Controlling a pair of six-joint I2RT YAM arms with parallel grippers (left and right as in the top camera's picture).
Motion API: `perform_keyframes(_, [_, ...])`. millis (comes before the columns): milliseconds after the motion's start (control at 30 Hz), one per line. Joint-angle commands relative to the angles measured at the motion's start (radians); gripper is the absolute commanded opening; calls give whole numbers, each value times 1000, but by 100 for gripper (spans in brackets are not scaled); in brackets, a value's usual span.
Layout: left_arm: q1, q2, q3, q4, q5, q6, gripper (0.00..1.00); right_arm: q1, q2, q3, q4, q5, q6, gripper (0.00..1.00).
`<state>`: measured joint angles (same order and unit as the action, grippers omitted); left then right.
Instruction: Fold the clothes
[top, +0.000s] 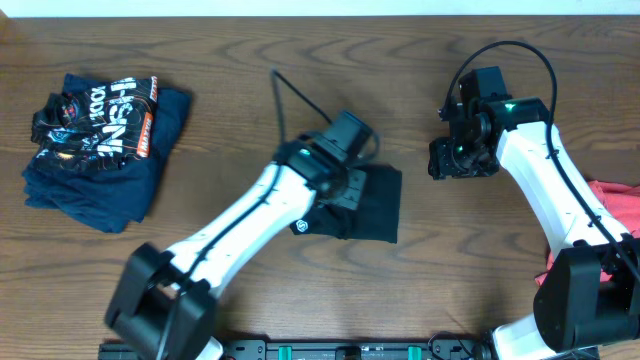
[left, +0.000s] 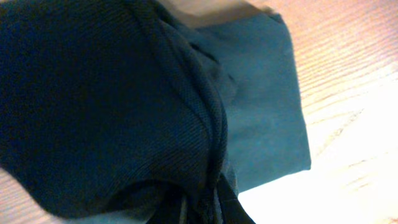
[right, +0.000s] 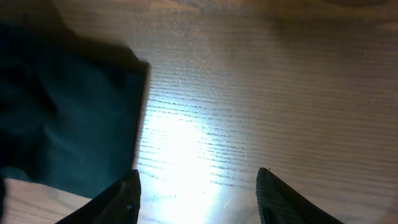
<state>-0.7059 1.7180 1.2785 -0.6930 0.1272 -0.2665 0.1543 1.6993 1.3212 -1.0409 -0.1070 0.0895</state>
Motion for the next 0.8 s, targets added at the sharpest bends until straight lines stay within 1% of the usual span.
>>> perform_keyframes(0, [-28,36,19,34,2,-24,6,-4,3,5,-9,6,-9,57])
perform_keyframes(33, [-32,40,19,44,2,-24,6,-4,3,5,-10,6,-9,57])
perform_keyframes(67, [-37,43,19,56,2,-24,9,-4,3,5,-11,6,-9,58])
perform_keyframes(133, [-44,47,19,77,2,-24,17,-3,3,5,-11,6,-9,58])
perform_keyframes(167, [-45,47,19,87,2,-24,25,-4,3,5,-11,6,-9,58])
perform_keyframes(267, [-48,46,19,104,13,-31,36,-3,3,5,-11,6,-8,58])
perform_keyframes(333, [-47,41,27,108,53,-31,45,-3,3,5,-11,6,-9,58])
perform_keyframes(367, [-47,36,32,108,64,-30,47,-3,3,5,-11,6,-8,58])
perform_keyframes(533, [-23,-76,94,91,62,18,49,-3,3,5,-6,5,-9,60])
perform_keyframes(600, [-2,-138,103,91,30,33,49,-3,3,5,6,-24,-36,62])
perform_keyframes(667, [27,-201,103,70,-67,33,49,-3,3,5,21,-113,-100,61])
perform_keyframes(700, [45,-222,102,55,-106,33,52,-3,2,5,30,-190,-146,61])
perform_keyframes(767, [88,-249,102,15,-147,33,53,-3,2,5,48,-365,-230,60])
